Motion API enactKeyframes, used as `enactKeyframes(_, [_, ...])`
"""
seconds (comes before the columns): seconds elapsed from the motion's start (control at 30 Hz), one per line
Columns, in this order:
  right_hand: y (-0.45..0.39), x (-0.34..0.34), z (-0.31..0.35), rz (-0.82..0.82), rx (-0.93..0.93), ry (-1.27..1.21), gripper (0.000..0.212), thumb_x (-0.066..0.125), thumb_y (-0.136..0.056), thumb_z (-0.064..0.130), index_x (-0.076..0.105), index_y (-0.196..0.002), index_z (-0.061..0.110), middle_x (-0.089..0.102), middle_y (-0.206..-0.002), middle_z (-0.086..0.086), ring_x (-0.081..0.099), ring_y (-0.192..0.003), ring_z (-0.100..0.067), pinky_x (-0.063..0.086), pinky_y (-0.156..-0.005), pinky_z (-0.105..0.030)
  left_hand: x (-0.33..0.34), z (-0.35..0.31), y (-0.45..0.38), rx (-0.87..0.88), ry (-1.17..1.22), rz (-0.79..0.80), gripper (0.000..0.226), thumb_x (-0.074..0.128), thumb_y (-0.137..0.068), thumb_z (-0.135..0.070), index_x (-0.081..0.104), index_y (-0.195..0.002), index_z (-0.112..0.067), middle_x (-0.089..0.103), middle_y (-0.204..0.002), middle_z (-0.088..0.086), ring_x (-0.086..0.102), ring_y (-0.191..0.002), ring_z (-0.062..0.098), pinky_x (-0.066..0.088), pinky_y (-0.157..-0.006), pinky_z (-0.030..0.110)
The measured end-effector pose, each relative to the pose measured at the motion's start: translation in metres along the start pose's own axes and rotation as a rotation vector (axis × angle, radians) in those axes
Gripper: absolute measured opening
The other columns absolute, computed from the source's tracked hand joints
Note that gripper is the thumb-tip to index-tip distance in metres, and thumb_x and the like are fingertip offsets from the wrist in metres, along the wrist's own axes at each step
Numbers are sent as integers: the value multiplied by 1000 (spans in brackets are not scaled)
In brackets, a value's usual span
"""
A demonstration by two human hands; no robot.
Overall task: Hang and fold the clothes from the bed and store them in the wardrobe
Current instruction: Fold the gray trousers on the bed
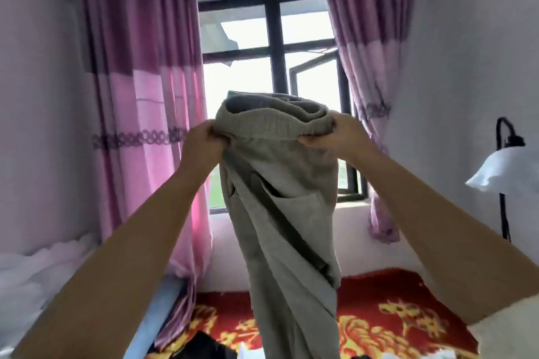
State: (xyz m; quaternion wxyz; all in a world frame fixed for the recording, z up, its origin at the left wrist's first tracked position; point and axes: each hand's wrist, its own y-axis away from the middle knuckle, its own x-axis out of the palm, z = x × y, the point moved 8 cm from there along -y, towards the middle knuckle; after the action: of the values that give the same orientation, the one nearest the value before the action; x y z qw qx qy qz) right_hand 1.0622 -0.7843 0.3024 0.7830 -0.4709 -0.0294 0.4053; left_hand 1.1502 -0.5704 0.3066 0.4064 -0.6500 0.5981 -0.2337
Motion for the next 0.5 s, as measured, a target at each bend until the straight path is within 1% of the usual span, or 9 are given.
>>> enactKeyframes(0.07, [-2,-6,-2,83,63,129,44,76,-74,26,63,-115,13,66,-105,-6,60,-94,-18,47,-77,-25,8,-2,-5,23,-281,89,21,45,-86,3,62,-98,3,56,-82,7,48,-79,20,36,-59,26])
enactKeyframes(0.1, [2,-3,-9,169,139,146,44,75,-74,26,62,-114,13,64,-100,-7,60,-88,-20,49,-70,-27,16,7,-3,-20,-347,167,18,45,-87,2,61,-94,7,56,-80,10,50,-77,22,37,-58,26])
enactKeyframes(0.17, [21,8,-30,346,333,139,41,74,-76,24,60,-111,8,58,-85,-7,53,-70,-17,43,-54,-24,31,31,15,-206,-313,349,13,46,-86,3,58,-81,5,50,-68,10,50,-61,20,37,-50,21])
enactKeyframes(0.23, [47,21,-55,500,489,148,27,71,-80,22,56,-96,7,56,-62,-2,46,-49,-11,35,-39,-16,46,55,48,-420,-222,536,21,41,-88,7,46,-70,-4,35,-58,4,36,-34,8,26,-34,13])
enactKeyframes(0.27, [56,26,-66,568,525,166,22,70,-81,22,53,-88,10,53,-49,1,41,-37,-7,29,-34,-13,51,64,63,-499,-206,621,26,39,-89,7,41,-68,-7,31,-56,3,28,-27,4,19,-31,11])
enactKeyframes(0.3, [67,31,-78,634,548,185,22,70,-81,23,50,-83,12,49,-44,3,36,-30,-5,26,-31,-13,55,73,77,-565,-201,704,27,37,-90,7,37,-67,-8,29,-56,3,23,-25,3,16,-29,10])
enactKeyframes(0.37, [86,39,-98,753,597,229,22,70,-81,25,51,-80,14,46,-46,2,32,-27,-4,23,-30,-13,63,92,104,-683,-201,864,26,36,-90,7,37,-69,-8,32,-53,2,22,-26,3,16,-28,11])
enactKeyframes(0.43, [103,53,-122,874,674,256,17,68,-83,25,54,-82,15,52,-48,4,37,-28,-4,25,-29,-13,73,110,130,-788,-192,983,23,36,-90,6,42,-72,-6,38,-43,0,25,-25,3,19,-28,11])
enactKeyframes(0.5, [121,73,-148,951,788,229,17,67,-83,21,58,-94,11,62,-72,-3,53,-43,-10,39,-32,-16,83,129,152,-880,-171,1009,22,37,-91,7,47,-75,-4,44,-37,0,36,-25,5,27,-28,11])
